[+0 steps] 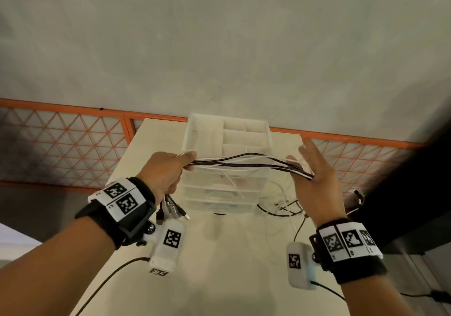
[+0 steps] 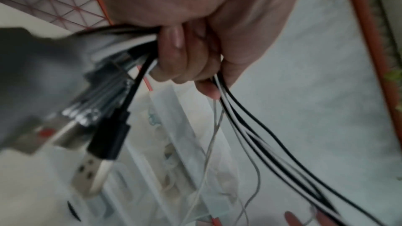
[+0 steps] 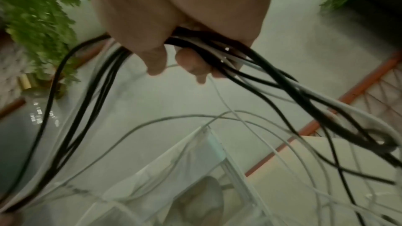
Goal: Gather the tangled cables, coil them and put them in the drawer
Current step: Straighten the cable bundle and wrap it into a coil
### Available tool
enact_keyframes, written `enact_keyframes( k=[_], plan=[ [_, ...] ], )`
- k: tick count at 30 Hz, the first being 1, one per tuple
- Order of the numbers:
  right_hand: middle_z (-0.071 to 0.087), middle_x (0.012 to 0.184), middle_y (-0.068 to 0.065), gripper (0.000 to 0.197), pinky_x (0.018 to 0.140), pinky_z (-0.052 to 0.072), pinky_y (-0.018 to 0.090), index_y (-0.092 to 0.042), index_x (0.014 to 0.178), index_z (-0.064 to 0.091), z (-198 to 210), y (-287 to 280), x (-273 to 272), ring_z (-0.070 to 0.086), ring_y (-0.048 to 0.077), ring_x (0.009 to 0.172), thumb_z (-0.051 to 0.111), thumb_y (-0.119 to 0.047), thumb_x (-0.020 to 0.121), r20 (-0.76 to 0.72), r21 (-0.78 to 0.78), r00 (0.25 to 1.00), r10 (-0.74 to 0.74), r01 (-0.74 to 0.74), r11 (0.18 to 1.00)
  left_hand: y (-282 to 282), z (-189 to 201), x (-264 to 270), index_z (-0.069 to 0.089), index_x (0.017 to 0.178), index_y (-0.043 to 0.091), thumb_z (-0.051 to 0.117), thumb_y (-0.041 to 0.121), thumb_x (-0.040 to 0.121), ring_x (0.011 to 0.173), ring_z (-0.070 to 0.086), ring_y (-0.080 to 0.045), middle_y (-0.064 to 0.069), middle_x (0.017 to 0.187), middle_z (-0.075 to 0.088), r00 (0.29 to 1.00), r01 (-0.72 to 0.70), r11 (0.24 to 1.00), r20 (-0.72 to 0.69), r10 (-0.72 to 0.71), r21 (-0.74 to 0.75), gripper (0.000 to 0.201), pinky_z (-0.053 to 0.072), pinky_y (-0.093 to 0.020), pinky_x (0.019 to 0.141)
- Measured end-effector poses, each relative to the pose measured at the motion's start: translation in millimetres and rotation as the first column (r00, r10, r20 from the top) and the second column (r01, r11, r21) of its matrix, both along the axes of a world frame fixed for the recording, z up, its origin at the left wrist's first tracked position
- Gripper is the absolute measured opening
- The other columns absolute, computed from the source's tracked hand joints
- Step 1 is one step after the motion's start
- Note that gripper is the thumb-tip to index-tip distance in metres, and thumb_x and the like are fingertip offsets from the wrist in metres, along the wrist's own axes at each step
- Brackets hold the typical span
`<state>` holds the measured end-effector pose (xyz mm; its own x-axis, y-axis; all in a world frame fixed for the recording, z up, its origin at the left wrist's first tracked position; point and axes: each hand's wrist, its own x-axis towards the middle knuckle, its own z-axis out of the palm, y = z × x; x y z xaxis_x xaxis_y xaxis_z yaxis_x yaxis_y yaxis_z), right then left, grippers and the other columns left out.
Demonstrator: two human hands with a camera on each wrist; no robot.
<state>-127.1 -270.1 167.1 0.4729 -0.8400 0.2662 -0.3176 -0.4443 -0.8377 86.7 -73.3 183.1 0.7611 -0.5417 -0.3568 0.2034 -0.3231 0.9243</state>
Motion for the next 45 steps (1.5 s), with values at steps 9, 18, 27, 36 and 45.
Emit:
enact_keyframes(
  k=[9,18,27,36,45],
  plan=[
    [0.002,0.168,0.012,0.126,0.121,0.026,0.042,-0.042,0.155,-0.012,-98.0,20.0,-27.5,0.020,0.029,0.153,0.081,-0.056,0.071,-0.716,0.316,0.594,0.367,-0.193,0.929,10.1,43.8,14.0,0.057,0.061,0.017,0.068,0.041,0.087,0.035,0.014,-0.007,0.009,0.048,0.018,0.966,-0.034,0.922,-0.248,-0.068,-0.386,0.037,0.011,-0.019,0.034],
    [0.045,0.119,-0.012,0.081,0.091,0.050,0.043,-0.030,0.122,0.044,11.5,55.9,18.9,0.055,0.011,0.102,0.065,-0.080,0.062,-0.312,-0.256,0.930,0.194,-0.279,0.926,-1.8,32.8,-18.3,0.036,0.060,0.023,0.063,0.046,0.091,0.042,0.015,-0.013,0.006,0.047,0.024,0.979,0.200,0.975,0.046,-0.197,-0.092,0.047,0.016,-0.021,0.039],
    [0.067,0.067,-0.004,0.012,0.052,0.054,0.031,-0.023,0.092,0.067,-9.7,77.6,49.4,0.061,0.012,0.050,0.075,-0.031,0.087,0.015,-0.080,0.946,0.325,-0.323,0.943,-1.4,41.3,-27.0,0.062,0.068,0.010,0.064,0.032,0.092,0.045,0.013,-0.017,0.003,0.049,0.023,0.969,0.230,0.966,0.122,-0.216,-0.116,0.033,0.013,-0.025,0.045],
    [0.065,0.111,-0.002,0.054,0.074,0.053,0.022,-0.023,0.124,0.063,-14.5,58.0,37.8,0.062,0.008,0.088,0.058,0.004,0.077,-0.001,-0.109,0.998,0.071,-0.070,0.992,8.7,20.7,-13.8,0.065,0.075,0.008,0.059,0.033,0.095,0.041,0.016,-0.014,0.005,0.044,0.025,0.996,0.070,0.993,0.062,-0.065,-0.099,0.032,0.015,-0.021,0.041],
    [0.077,0.088,-0.002,0.036,0.073,0.060,0.032,-0.034,0.122,0.062,-26.0,69.2,56.7,0.073,0.014,0.076,0.070,-0.025,0.088,-0.072,-0.033,0.953,0.295,-0.298,0.954,2.7,40.4,-34.1,0.041,0.064,0.017,0.058,0.031,0.096,0.043,0.012,-0.014,0.007,0.046,0.021,0.948,0.312,0.925,0.129,-0.290,-0.217,0.039,0.014,-0.021,0.041]
  ],
)
